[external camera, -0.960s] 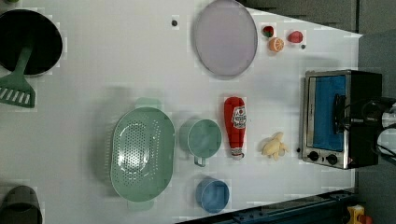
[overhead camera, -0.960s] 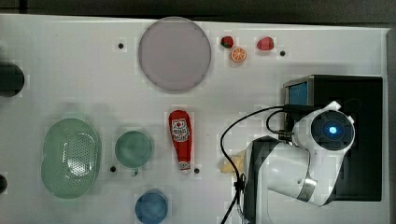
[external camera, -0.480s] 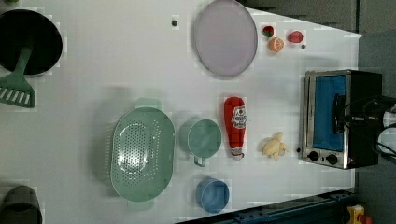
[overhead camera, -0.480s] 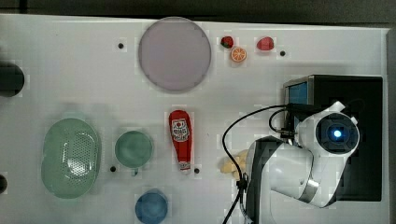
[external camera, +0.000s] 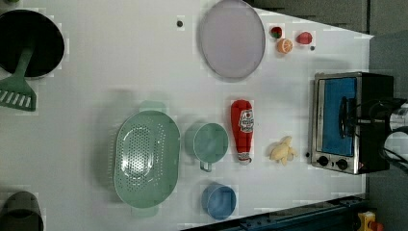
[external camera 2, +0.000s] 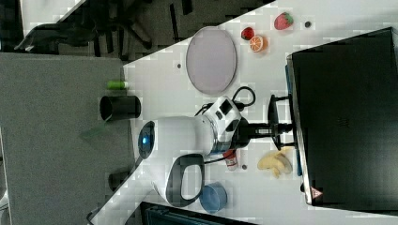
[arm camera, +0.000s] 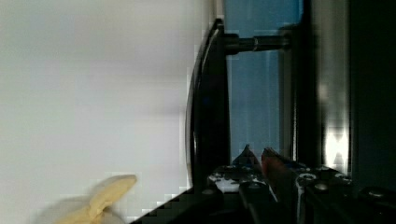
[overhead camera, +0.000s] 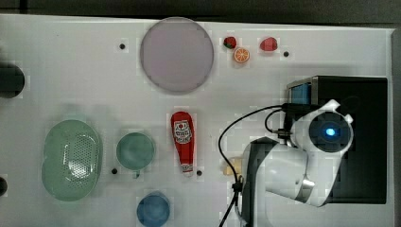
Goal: Flap open oven.
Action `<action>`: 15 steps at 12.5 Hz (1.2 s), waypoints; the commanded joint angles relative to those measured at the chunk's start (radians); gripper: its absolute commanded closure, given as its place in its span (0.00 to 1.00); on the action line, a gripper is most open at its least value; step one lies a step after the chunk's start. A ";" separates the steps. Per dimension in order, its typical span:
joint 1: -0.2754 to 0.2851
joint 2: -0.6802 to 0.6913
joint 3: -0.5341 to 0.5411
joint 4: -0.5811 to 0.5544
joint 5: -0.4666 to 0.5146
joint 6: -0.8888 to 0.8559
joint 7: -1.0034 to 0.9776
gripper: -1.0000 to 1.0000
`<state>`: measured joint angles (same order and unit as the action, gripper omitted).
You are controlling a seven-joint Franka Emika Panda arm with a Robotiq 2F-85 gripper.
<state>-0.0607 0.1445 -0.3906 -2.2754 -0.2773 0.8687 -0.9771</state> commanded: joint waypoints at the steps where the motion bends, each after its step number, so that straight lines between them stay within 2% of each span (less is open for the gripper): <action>1: 0.066 0.008 0.079 -0.044 -0.110 0.004 0.188 0.82; 4: 0.091 0.037 0.124 -0.053 -0.253 -0.008 0.431 0.82; 8: 0.129 0.125 0.177 -0.047 -0.408 -0.011 0.635 0.82; 12: 0.187 0.225 0.192 -0.037 -0.595 -0.011 0.870 0.82; 15: 0.230 0.314 0.192 -0.010 -0.693 -0.023 1.042 0.82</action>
<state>0.1592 0.4697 -0.1876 -2.2949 -0.9512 0.8521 -0.0767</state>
